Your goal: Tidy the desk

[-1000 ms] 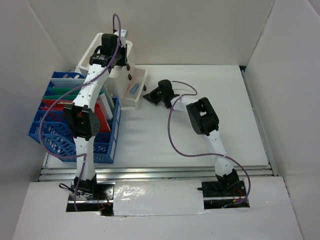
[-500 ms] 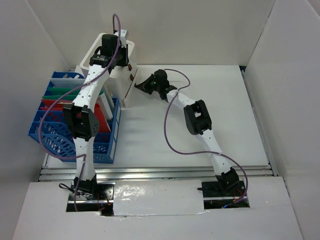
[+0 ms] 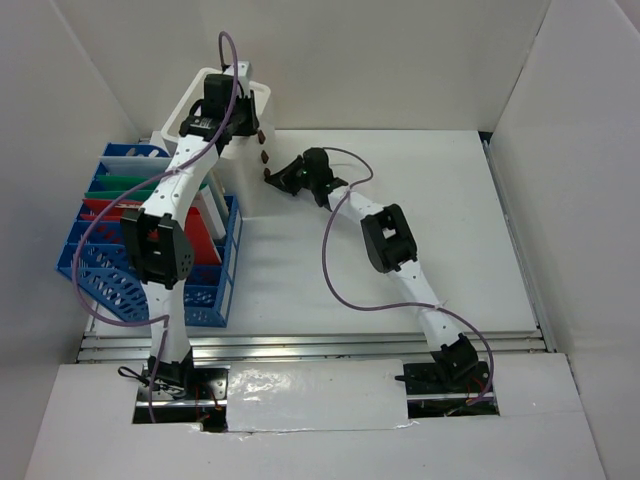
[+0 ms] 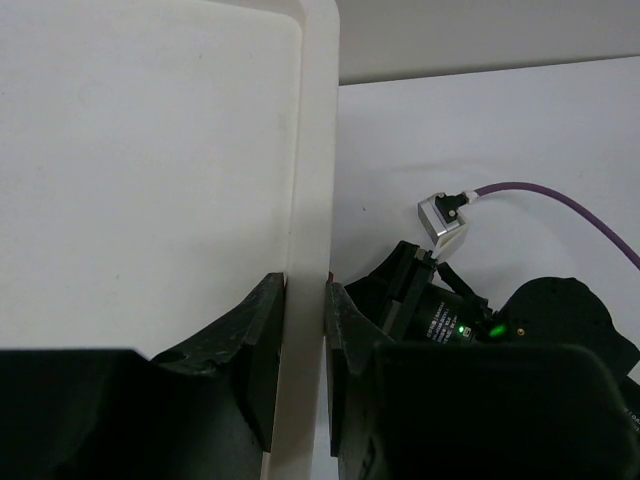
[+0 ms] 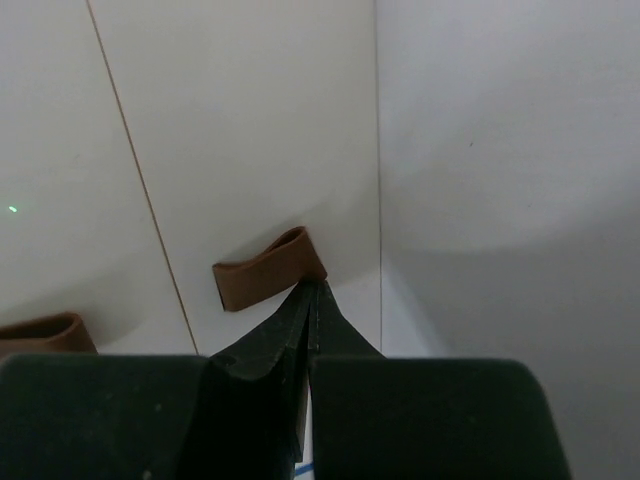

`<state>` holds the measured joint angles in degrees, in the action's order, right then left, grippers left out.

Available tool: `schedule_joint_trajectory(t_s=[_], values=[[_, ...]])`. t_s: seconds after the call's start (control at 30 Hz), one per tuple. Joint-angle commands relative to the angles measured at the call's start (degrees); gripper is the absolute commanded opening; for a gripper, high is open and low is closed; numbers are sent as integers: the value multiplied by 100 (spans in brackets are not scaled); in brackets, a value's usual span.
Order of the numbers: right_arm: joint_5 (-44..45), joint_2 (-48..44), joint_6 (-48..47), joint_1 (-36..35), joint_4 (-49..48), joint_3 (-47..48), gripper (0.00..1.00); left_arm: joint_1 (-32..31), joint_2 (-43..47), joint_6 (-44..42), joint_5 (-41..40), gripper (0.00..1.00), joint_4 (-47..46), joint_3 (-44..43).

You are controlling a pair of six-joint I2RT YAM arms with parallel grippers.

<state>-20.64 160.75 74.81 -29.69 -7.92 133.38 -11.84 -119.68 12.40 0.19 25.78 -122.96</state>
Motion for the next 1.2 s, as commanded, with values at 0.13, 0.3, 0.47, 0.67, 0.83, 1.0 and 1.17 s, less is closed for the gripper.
schedule_joint_trajectory(t_s=[0.13,0.3,0.47,0.67,0.83,1.0,1.17], values=[[183,194,456,-265,-798,487,2,-311,305,737,246,0,700,290],[341,-43,255,-256,-711,137,5,-311,270,913,-369,0,770,325],[123,140,297,-186,-641,450,5,-276,348,1132,-932,0,806,474],[61,317,324,-212,-614,680,9,-267,638,1256,-1521,0,771,685],[-80,28,193,-195,-771,234,18,-232,612,1291,-1776,0,779,615],[-159,-832,-1,-98,-1317,-1208,43,-152,385,1186,-1619,2,920,326],[-186,-1649,-18,113,-1983,-2568,58,-161,375,1063,-1346,99,938,97]])
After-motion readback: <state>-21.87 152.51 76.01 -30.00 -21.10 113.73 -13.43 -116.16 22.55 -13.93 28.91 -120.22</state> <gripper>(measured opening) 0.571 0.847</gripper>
